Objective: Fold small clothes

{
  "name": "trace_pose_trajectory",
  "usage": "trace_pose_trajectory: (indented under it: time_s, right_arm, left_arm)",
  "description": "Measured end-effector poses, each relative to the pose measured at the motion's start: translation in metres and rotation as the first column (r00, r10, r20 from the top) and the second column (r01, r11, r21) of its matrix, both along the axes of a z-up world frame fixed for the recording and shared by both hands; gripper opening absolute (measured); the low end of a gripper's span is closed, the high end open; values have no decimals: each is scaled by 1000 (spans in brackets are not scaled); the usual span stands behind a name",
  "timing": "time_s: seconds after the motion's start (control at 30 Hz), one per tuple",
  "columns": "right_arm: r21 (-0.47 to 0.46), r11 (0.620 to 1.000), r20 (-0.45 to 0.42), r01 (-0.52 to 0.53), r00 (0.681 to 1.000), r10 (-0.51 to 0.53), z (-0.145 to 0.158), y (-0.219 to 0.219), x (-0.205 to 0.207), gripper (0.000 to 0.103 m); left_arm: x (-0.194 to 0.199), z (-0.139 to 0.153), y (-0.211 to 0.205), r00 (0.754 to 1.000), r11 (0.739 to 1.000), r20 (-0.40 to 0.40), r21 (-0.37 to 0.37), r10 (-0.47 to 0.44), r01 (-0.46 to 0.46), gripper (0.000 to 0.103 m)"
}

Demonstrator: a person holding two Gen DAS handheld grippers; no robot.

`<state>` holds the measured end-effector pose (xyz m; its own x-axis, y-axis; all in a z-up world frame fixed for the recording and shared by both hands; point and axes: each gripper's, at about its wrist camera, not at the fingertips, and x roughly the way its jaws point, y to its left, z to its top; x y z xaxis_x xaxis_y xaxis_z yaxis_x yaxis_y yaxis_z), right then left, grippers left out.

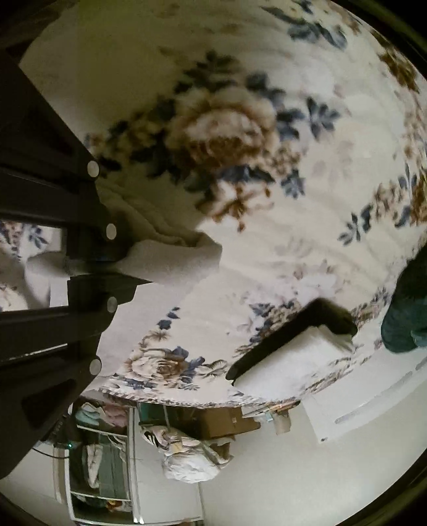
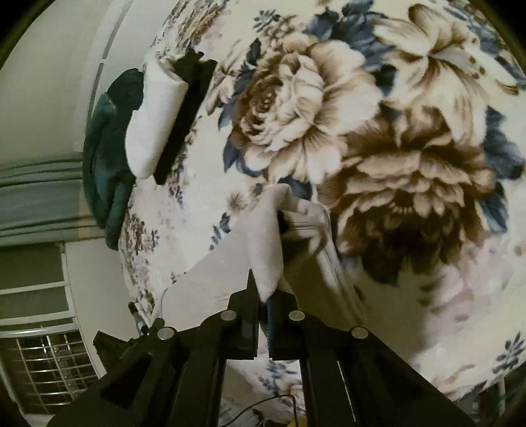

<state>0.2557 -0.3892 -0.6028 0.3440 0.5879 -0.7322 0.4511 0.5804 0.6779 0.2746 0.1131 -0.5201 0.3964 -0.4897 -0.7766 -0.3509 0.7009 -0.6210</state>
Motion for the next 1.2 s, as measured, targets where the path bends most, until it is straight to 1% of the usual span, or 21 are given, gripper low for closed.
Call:
trace_pose_trajectory:
  time_s: [0.1,0.13,0.2,0.23,0.3,0.33,0.37,0.4,0.43,0.5,0.53,0.6,0.67,0.73,0.8,0.83,0.87,0.93,1.07,1.13,1.2]
  right_arm:
    - [-47,999,-61,-13,998,11,-9,-7,-11,3]
    - [-59,998,-104,-24,994,18,-19,-10,-16,3]
    - [-75,996,-189,-44,981,29,-40,-13,-23,3]
    - [-88,994,-231,-65,972,43,-48,-14,-26,6]
    - [-123,988,-258,-89,965,54,-50,-15,-26,15]
    - [-155,983,-263,-98,963,54,-45,-17,-25,26]
    - [-196,975,-252,-102,966,51,-35,-19,-24,35]
    - [-228,969,-228,-98,973,45,-24,-20,-22,38]
    - [-271,959,-163,-87,986,43,-5,-20,-20,38]
    - [-295,952,-60,-82,996,67,19,-15,-12,42]
    - [-280,956,10,-84,996,90,30,-10,-6,45]
    - [-206,972,81,-113,988,132,32,2,10,46]
    - [-93,987,124,-132,982,143,18,16,27,46]
    - [-4,990,106,-140,984,140,-10,28,45,46]
    - [-35,992,57,-119,991,121,-32,30,51,46]
    - [-70,993,16,-93,995,95,-46,26,55,43]
    - [-80,993,3,-82,997,83,-52,23,55,36]
    - [-95,993,-3,-68,998,68,-57,18,57,27]
    - [-131,988,-7,-81,997,81,-55,24,62,27]
    - [-113,991,-22,-72,997,70,-53,25,64,27]
    - [-87,995,-19,-58,998,57,-42,19,59,31]
  left_arm:
    - [-6,-20,8,998,999,-60,43,-3,5,3]
    - [-10,-35,12,995,999,-98,50,-2,7,4]
    - [-15,-59,17,984,1000,-176,31,2,4,7]
    - [-18,-65,20,979,1000,-202,9,8,-6,7]
    - [-23,-60,24,978,1000,-206,15,12,-9,9]
    - [-24,-52,24,981,999,-195,42,8,0,18]
    - [-23,-39,23,984,997,-177,81,2,12,23]
    - [-23,-31,22,988,995,-156,102,-4,21,33]
    - [-19,-19,20,993,992,-117,127,-14,29,47]
    - [-5,0,11,998,983,-37,175,-47,53,61]
    - [4,7,2,997,980,9,186,-73,70,61]
    - [21,9,-14,991,976,55,192,-119,107,61]
    - [38,2,-31,983,969,92,205,-162,140,61]
    - [54,-22,-43,978,949,56,262,-199,177,61]
    - [63,-52,-43,979,937,-11,289,-202,197,61]
    - [65,-68,-39,980,939,-44,283,-193,197,62]
    - [65,-82,-34,982,950,-56,250,-179,187,63]
    - [61,-90,-26,986,964,-44,207,-163,169,63]
    - [55,-83,-22,985,964,-37,203,-167,171,63]
    - [45,-68,-16,989,969,-41,201,-139,144,61]
    - [31,-47,-10,993,971,-15,206,-121,121,61]
